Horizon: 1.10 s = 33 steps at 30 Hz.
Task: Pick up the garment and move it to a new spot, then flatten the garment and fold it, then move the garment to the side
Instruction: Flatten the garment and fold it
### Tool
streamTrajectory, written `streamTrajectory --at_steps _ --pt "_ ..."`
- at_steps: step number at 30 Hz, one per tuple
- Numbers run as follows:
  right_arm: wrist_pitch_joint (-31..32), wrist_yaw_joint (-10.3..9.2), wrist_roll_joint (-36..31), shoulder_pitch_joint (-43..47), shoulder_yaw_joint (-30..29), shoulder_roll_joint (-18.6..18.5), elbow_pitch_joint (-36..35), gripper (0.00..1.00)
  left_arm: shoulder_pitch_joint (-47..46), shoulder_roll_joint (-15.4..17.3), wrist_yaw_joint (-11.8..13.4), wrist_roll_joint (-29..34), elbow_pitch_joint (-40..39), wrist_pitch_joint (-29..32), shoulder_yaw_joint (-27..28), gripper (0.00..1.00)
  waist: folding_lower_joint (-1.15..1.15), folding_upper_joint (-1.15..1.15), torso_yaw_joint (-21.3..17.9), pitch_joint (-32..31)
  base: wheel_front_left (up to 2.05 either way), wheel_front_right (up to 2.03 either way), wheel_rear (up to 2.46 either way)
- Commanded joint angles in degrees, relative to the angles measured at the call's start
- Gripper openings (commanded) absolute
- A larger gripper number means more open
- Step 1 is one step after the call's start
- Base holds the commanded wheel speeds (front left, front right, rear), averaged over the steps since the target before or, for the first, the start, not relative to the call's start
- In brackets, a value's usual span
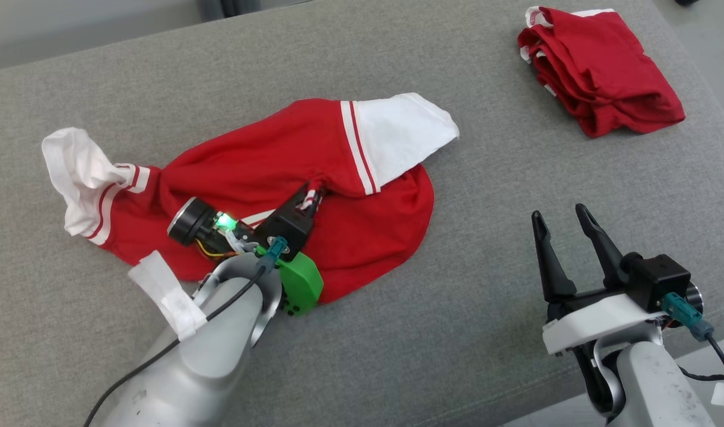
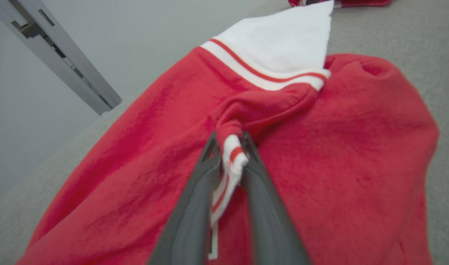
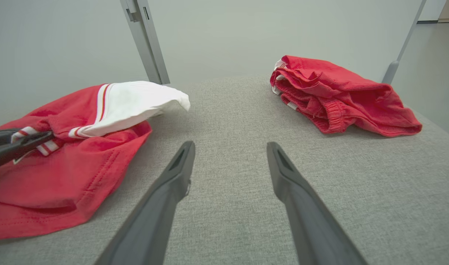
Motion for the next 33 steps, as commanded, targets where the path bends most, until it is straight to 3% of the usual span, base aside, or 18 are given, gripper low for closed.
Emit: streamTrajectory --at_steps 1,8,12,20,29,33 --pt "-0.1 -0.09 0.1 -0.6 0.0 -0.2 -0.2 1.00 -1.6 0.3 -0.1 -0.8 -0.1 0.0 0.5 0.00 0.00 0.00 0.0 0.0 0.00 0.00 0.00" --pt "-0.1 -0.09 0.0 -0.6 -0.3 -0.2 0.0 1.00 -4.9 1.2 -0.1 -1.2 -1.7 0.0 1.5 0.00 0.00 0.00 0.5 -0.3 0.00 0.00 0.00" --pt "-0.1 -0.09 -0.2 -0.9 -0.3 -0.2 -0.3 1.00 -10.2 3.9 -0.6 -0.6 -2.7 0.0 2.7 0.00 0.00 0.00 0.7 0.0 0.00 0.00 0.00" --pt "-0.1 -0.09 0.4 -2.0 1.2 -0.2 -0.5 1.00 -24.2 13.0 -1.3 -2.3 1.8 1.6 8.5 0.00 0.00 0.00 -1.4 2.4 0.00 0.00 0.00" --pt "-0.1 -0.09 1.3 -2.0 1.2 -0.2 -0.8 1.00 -28.5 22.7 1.5 -5.8 9.8 2.9 14.9 0.00 0.00 0.00 -3.6 5.0 0.00 0.00 0.00" --pt "-0.1 -0.09 1.4 -1.9 1.3 -0.2 -0.7 1.00 -28.7 25.6 4.3 -7.5 11.0 1.3 17.8 0.00 0.00 0.00 -3.6 5.5 0.00 0.00 0.00"
